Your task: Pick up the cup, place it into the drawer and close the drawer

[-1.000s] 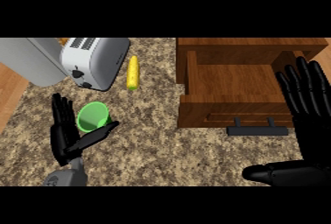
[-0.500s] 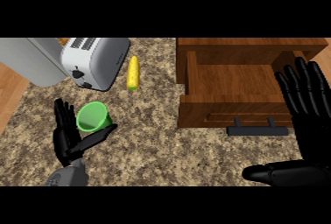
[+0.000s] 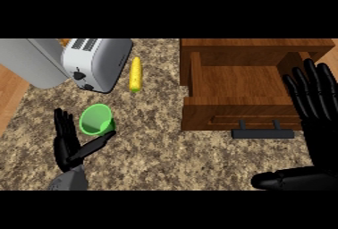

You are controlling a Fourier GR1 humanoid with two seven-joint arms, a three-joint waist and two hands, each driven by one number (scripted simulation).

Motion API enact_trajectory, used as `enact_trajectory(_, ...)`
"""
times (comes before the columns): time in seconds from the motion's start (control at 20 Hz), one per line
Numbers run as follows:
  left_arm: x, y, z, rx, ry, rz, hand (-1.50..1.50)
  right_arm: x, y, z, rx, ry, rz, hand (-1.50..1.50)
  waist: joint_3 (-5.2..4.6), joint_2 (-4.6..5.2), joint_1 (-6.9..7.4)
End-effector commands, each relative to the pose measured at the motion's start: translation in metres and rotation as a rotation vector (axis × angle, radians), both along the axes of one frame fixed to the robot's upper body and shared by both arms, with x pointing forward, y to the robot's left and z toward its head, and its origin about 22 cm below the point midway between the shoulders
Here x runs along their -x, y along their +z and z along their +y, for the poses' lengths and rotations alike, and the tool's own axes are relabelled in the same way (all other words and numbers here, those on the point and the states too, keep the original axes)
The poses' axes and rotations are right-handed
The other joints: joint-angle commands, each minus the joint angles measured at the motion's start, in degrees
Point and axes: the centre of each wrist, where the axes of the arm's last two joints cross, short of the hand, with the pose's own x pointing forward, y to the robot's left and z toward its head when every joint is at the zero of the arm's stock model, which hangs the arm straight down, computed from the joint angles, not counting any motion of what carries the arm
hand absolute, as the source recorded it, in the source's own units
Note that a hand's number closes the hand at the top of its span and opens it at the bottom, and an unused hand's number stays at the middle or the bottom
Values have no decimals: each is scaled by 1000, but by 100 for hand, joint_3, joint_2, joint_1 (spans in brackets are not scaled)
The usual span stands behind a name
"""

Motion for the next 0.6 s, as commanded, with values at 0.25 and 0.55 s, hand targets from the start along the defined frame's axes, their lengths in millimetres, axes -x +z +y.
enact_trajectory(0.25,-5,-36,5,2,-6,27,-150,9,3,14,-12,15,-5,-150,-5,5,-22)
enact_trajectory(0.55,-8,-29,3,13,-45,-4,-150,-8,5,-16,1,11,-20,-150,-3,3,1)
